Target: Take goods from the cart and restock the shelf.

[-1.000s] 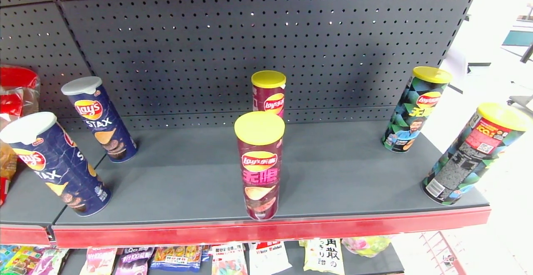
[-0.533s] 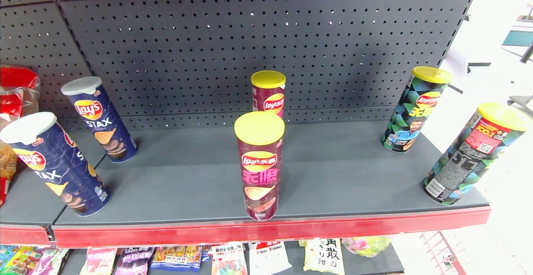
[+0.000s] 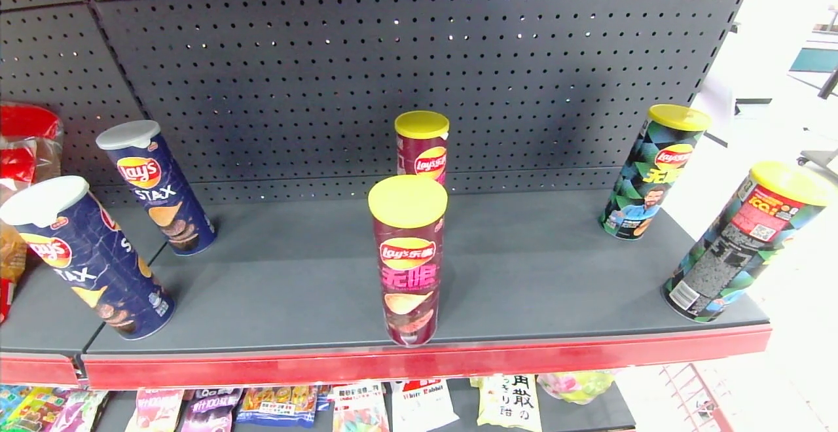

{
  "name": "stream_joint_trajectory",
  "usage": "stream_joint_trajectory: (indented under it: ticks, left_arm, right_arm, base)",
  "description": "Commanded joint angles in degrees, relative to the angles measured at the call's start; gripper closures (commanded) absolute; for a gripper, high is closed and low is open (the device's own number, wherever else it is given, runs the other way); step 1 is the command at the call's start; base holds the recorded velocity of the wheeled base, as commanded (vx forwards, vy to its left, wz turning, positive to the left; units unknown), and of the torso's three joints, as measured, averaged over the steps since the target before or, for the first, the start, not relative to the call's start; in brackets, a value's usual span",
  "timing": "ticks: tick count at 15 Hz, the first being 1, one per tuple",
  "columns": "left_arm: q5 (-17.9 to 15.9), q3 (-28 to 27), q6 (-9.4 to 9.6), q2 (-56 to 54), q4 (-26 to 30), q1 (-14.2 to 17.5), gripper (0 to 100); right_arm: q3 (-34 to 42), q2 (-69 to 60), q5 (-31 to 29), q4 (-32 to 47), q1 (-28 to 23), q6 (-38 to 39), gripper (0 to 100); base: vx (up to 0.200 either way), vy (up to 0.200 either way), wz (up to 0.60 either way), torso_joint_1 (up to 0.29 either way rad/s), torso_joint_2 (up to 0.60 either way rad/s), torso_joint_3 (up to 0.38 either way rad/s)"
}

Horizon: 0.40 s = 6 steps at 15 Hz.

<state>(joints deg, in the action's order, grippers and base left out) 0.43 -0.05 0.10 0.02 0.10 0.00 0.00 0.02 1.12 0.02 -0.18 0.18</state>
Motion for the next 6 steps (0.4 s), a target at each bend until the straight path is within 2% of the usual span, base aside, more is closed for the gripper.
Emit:
stream_joint_trajectory:
  ticks: [1,6]
  left_arm:
    - [0.0,0.0,-0.01,0.0,0.0,0.0,0]
    - [0.0,0.0,-0.01,0.0,0.0,0.0,0]
  right_arm:
    - [0.0,0.0,0.0,0.1,0.0,0.0,0]
    - [0.0,0.0,-0.1,0.1,0.0,-0.1,0]
  base:
    - [0.0,0.0,0.0,0.0,0.0,0.0]
    - [0.0,0.0,0.0,0.0,0.0,0.0]
